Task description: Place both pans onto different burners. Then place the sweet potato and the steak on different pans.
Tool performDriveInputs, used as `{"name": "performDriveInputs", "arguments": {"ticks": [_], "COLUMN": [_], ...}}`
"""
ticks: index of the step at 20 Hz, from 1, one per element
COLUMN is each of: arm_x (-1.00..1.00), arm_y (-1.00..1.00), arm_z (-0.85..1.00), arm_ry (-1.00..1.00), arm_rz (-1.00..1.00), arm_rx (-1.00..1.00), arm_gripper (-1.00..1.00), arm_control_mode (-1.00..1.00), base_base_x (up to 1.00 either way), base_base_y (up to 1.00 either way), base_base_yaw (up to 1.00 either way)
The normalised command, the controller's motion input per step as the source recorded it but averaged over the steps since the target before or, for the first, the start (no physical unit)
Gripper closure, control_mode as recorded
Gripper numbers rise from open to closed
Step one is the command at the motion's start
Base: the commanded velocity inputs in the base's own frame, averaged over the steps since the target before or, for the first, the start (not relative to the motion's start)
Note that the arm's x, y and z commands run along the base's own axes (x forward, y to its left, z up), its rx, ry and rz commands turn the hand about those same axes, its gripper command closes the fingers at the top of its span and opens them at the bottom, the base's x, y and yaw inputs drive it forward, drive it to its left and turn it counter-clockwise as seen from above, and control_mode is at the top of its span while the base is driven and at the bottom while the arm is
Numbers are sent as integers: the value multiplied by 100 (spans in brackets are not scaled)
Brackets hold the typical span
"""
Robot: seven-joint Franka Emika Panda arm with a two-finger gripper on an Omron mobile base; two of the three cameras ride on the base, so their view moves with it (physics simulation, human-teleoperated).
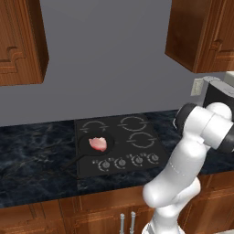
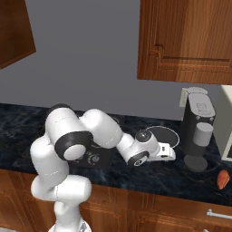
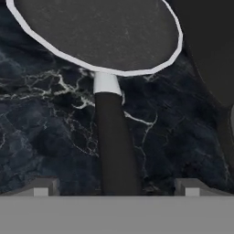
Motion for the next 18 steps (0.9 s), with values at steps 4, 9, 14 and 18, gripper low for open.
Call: {"name": "performDriveInputs", "arguments": {"ticks": [4, 9, 14, 18], "arm_x": [14, 15, 7, -3], "arm_y": [-14, -13, -16, -2], "arm_z": [-21, -26, -19, 6], "arm_ry": [0, 0, 0, -1], "arm_rz": [0, 0, 0, 0], "arm_rx": [0, 0, 0, 0], "arm_gripper": [100, 100, 100, 100], "arm_control_mode": [-100, -100, -100, -100], "base_base_x": [0, 0, 0, 0], "base_base_y": [0, 0, 0, 0], "base_base_yaw": [0, 0, 0, 0]}}
